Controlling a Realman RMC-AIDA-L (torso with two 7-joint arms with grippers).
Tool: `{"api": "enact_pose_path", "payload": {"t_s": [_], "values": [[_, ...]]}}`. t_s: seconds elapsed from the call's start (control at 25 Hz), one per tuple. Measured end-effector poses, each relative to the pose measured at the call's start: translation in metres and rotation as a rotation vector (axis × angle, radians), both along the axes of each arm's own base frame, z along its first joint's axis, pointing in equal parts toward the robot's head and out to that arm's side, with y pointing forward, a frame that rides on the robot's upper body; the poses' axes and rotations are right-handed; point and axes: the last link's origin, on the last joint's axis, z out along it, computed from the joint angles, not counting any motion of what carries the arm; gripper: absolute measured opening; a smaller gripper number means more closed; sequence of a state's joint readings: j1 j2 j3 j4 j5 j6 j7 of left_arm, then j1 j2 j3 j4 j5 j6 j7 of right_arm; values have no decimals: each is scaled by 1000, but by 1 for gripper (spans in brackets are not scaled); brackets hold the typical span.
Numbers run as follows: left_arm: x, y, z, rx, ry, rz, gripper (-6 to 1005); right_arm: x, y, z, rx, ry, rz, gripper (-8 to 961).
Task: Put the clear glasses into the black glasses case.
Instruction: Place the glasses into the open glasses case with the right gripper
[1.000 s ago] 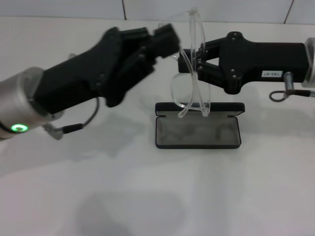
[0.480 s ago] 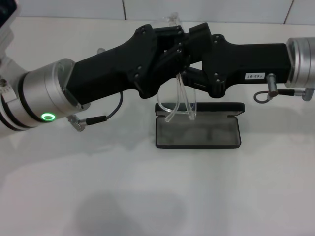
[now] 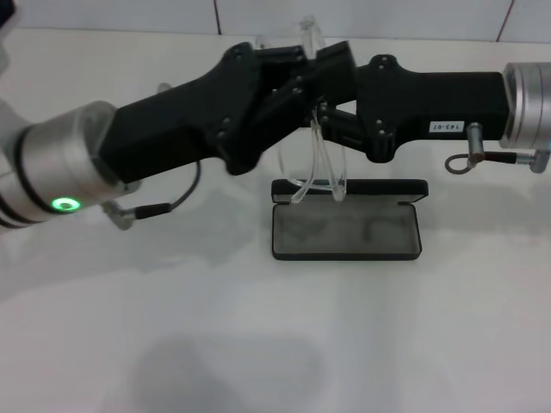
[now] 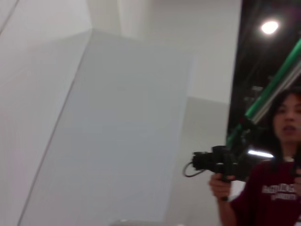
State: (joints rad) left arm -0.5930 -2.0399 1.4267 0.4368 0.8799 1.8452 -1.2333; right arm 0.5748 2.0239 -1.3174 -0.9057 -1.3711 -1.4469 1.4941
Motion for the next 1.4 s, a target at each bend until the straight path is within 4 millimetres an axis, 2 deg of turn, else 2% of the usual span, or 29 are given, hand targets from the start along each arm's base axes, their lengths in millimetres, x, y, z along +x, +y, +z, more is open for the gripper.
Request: {"api": "enact_pose_path", "payload": {"t_s": [0.24,0.28,0.32,0.36,0.56,0.72,0.8,0.92,1.08,1.24,1.4], "values": [[-24,-11,32,1,16,-57,72,3,6,10,37,-18,-22,125],[-24,-11,32,1,16,-57,73,2,5,13,31,-33,-18,125],[-45,-17,45,13,58,-22,73,0,4,16,22,-60,-12,125],[-50,-18,48,15,69,-13,73,-3,2,19,10,-85,-7,126],[-86,-30,70,28,156,74,72,-33,-19,37,-15,-405,18,126],[-104,-38,81,50,179,138,72,-65,-43,48,15,-681,-3,126],[-110,-41,83,64,181,165,72,-75,-52,49,12,-777,-15,126],[-113,-44,83,75,172,185,72,-87,-64,36,-10,-930,-18,126],[-113,-45,81,75,163,191,72,-86,-64,6,43,-1116,-8,127],[-112,-44,80,69,159,193,72,-83,-63,-15,97,-1166,29,127],[-112,-42,79,64,160,202,72,-80,-63,-26,136,-1190,63,127]]}}
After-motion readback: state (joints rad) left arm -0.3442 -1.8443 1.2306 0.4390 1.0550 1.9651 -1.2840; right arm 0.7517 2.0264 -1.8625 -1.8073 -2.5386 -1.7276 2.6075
